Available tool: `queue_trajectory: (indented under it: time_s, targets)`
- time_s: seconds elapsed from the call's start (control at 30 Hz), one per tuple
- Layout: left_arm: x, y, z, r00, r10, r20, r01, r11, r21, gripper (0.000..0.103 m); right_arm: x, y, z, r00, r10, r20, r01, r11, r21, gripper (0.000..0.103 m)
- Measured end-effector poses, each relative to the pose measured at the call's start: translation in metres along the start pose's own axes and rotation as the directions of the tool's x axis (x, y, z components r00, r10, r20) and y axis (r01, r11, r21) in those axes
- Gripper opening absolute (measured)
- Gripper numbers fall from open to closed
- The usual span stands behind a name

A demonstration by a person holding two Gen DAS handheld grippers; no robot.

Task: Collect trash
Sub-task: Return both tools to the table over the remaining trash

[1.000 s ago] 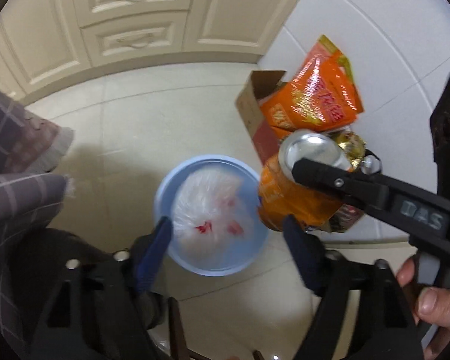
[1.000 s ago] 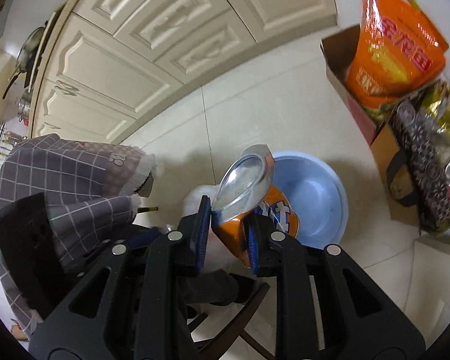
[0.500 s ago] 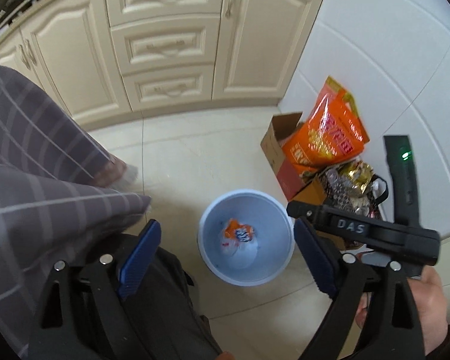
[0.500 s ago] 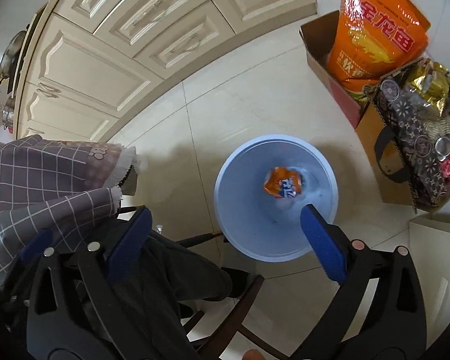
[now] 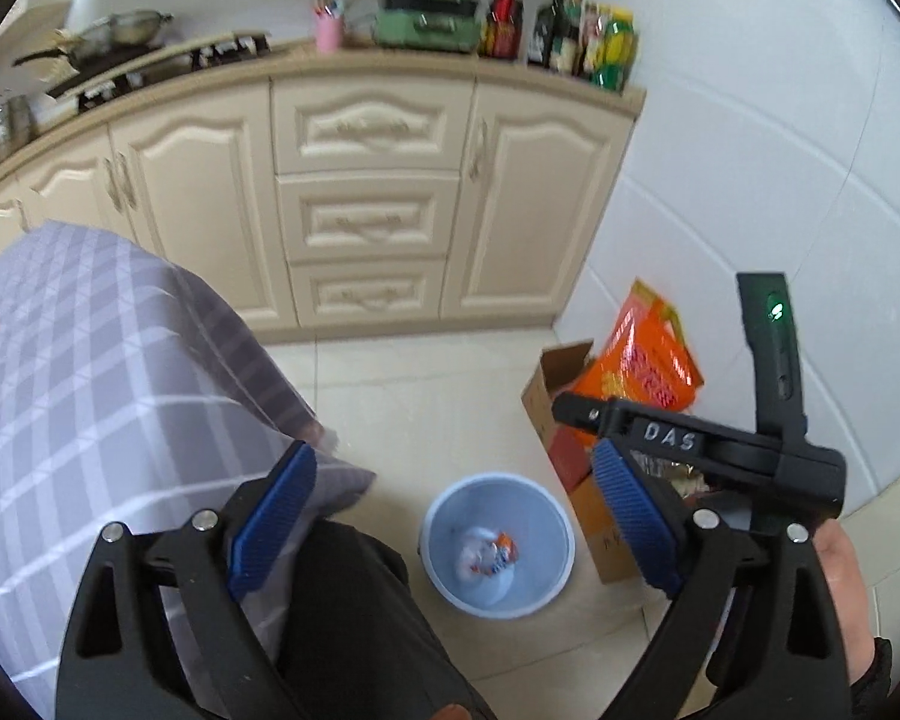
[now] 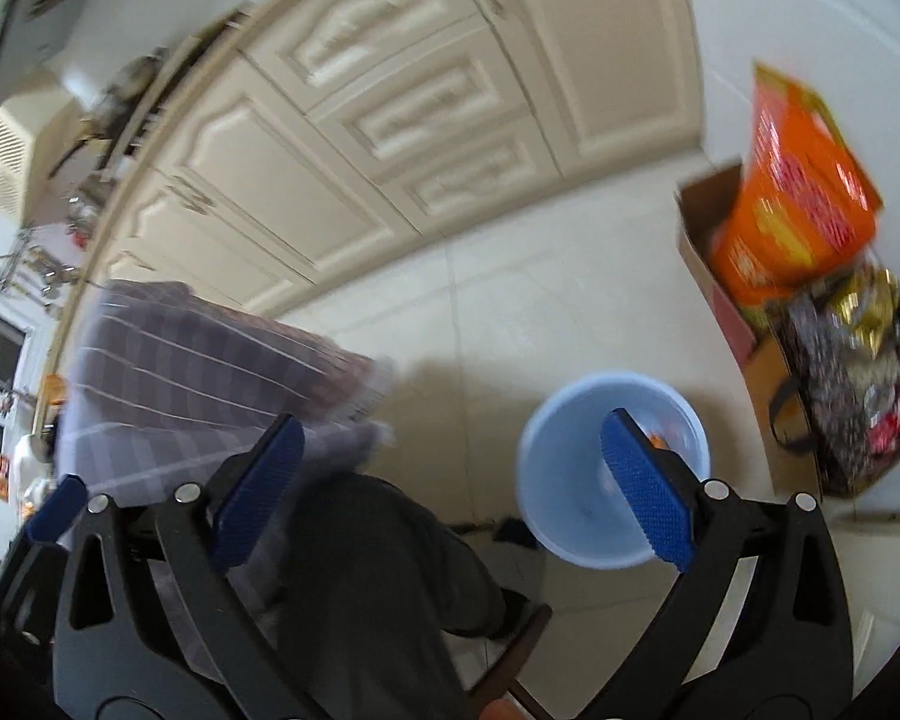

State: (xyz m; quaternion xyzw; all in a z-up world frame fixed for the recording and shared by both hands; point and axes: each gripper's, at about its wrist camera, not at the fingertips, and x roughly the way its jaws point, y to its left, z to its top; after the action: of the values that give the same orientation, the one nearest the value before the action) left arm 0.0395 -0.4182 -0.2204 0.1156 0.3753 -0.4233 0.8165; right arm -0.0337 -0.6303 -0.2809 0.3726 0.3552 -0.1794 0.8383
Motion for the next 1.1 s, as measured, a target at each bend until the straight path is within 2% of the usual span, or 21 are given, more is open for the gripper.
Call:
queue_trajectory:
  time_s: [0.23, 0.43, 0.7, 0.8, 0.97, 1.1]
  targets:
    - [-0.071, 0.038, 0.008, 0.988, 0.084, 0.132, -0.077, 0.995, -0.057, 0.094, -0.042, 0.089, 0.014, 0.99, 0.112, 0.089, -0.097, 0.983, -0.158, 0.097]
    - [-0.125, 0.088, 0.009, 0.958, 0.196, 0.207, -0.168, 0.975, -0.145, 0.094, -0.057, 0.169, 0.01, 0.972, 0.21, 0.1, -0.174, 0.942, -0.288, 0.097]
    - [-0.187, 0.157, -0.007, 0.893, 0.374, 0.251, -0.307, 0.913, -0.268, 0.095, -0.058, 0.252, -0.012, 0.951, 0.304, 0.058, -0.256, 0.879, -0.402, 0.097]
    - [-0.207, 0.182, -0.018, 0.864, 0.437, 0.25, -0.354, 0.88, -0.318, 0.095, -0.056, 0.278, -0.021, 0.943, 0.33, 0.037, -0.283, 0.857, -0.43, 0.097]
    - [-0.237, 0.22, -0.041, 0.826, 0.509, 0.244, -0.397, 0.832, -0.388, 0.096, -0.054, 0.319, -0.039, 0.935, 0.353, 0.008, -0.305, 0.818, -0.488, 0.097]
    - [-0.255, 0.247, -0.058, 0.791, 0.571, 0.22, -0.441, 0.782, -0.441, 0.096, -0.044, 0.352, -0.055, 0.933, 0.36, -0.025, -0.319, 0.789, -0.525, 0.097]
